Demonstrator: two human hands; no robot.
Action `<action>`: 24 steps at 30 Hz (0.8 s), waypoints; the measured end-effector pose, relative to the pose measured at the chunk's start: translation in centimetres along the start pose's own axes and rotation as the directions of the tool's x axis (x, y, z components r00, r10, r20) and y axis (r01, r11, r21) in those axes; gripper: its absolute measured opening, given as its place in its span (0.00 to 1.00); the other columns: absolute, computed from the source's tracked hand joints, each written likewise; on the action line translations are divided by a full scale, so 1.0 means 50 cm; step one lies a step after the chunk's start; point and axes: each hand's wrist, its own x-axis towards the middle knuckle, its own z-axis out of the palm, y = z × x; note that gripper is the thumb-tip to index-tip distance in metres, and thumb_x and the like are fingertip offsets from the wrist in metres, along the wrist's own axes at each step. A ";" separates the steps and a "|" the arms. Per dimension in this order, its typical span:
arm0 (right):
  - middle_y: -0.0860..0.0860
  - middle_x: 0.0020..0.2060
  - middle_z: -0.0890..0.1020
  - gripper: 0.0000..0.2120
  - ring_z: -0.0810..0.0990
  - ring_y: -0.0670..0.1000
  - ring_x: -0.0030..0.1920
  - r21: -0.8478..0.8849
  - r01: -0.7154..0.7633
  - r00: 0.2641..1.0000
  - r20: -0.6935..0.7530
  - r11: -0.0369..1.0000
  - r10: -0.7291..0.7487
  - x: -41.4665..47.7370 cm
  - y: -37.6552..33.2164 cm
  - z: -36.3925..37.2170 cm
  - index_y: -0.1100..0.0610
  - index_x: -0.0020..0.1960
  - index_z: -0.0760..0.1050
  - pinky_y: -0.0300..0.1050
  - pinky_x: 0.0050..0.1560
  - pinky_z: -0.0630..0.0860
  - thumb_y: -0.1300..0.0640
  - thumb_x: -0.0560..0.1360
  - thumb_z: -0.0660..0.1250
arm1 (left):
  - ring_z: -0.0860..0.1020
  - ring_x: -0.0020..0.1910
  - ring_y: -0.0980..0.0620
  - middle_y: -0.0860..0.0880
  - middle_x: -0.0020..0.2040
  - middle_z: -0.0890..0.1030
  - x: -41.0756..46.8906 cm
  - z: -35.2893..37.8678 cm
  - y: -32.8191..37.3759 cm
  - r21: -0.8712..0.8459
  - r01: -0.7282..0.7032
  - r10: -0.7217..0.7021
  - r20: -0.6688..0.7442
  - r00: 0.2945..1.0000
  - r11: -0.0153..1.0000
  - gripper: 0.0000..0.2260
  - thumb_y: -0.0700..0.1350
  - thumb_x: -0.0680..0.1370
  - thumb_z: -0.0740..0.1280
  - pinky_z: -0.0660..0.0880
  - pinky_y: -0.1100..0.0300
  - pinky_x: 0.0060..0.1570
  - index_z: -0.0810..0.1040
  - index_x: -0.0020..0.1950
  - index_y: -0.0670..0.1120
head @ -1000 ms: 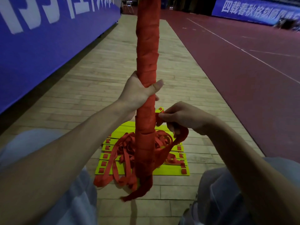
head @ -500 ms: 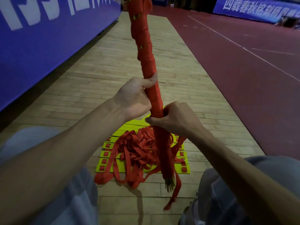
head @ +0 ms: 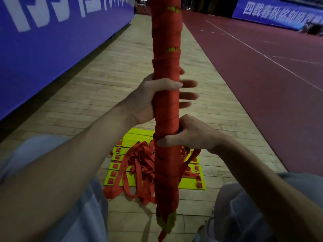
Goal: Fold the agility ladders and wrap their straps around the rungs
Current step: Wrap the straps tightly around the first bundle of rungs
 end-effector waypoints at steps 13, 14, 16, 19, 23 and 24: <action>0.52 0.35 0.84 0.08 0.68 0.45 0.21 0.078 -0.185 0.970 0.176 0.980 0.169 0.002 0.023 -0.031 0.64 0.48 0.78 0.37 0.22 0.69 0.63 0.81 0.62 | 0.79 0.34 0.48 0.46 0.44 0.76 0.043 -0.032 -0.056 0.520 0.167 0.153 -0.516 0.843 0.838 0.15 0.39 0.78 0.69 0.81 0.49 0.39 0.67 0.60 0.43; 0.55 0.36 0.83 0.09 0.67 0.44 0.20 0.144 -0.187 0.975 0.147 0.972 0.165 0.004 0.023 -0.029 0.65 0.50 0.78 0.38 0.21 0.69 0.61 0.82 0.61 | 0.78 0.36 0.48 0.46 0.44 0.75 0.044 -0.030 -0.054 0.504 0.185 0.135 -0.533 0.836 0.844 0.13 0.40 0.78 0.67 0.80 0.45 0.44 0.66 0.59 0.44; 0.54 0.34 0.82 0.13 0.66 0.45 0.21 0.147 -0.181 0.983 0.063 0.972 0.174 0.013 0.026 -0.018 0.66 0.51 0.79 0.38 0.22 0.69 0.57 0.82 0.61 | 0.77 0.43 0.45 0.45 0.44 0.74 0.046 -0.024 -0.054 0.433 0.227 0.050 -0.541 0.840 0.872 0.10 0.42 0.77 0.63 0.78 0.41 0.53 0.64 0.56 0.47; 0.51 0.31 0.79 0.18 0.70 0.47 0.25 -0.019 -0.172 0.985 -0.001 0.985 0.172 0.023 0.031 -0.007 0.63 0.44 0.81 0.39 0.26 0.67 0.48 0.78 0.67 | 0.75 0.54 0.45 0.45 0.52 0.72 0.038 -0.017 -0.059 0.504 0.323 -0.044 -0.489 0.871 0.801 0.11 0.41 0.80 0.60 0.75 0.42 0.59 0.61 0.59 0.48; 0.50 0.26 0.74 0.27 0.71 0.47 0.27 -0.217 -0.152 0.988 -0.059 0.964 0.143 0.025 0.042 0.008 0.62 0.35 0.78 0.43 0.32 0.67 0.36 0.71 0.71 | 0.76 0.49 0.52 0.50 0.50 0.73 0.025 -0.022 -0.056 0.578 0.272 -0.037 -0.384 0.922 0.770 0.15 0.41 0.81 0.65 0.77 0.53 0.46 0.66 0.66 0.49; 0.51 0.26 0.74 0.29 0.72 0.48 0.28 -0.233 -0.150 0.988 -0.074 0.961 0.136 0.025 0.044 0.014 0.63 0.37 0.78 0.45 0.33 0.68 0.34 0.69 0.71 | 0.77 0.46 0.53 0.52 0.48 0.74 0.022 -0.021 -0.053 0.582 0.258 -0.026 -0.377 0.926 0.771 0.16 0.42 0.79 0.69 0.77 0.55 0.42 0.69 0.63 0.50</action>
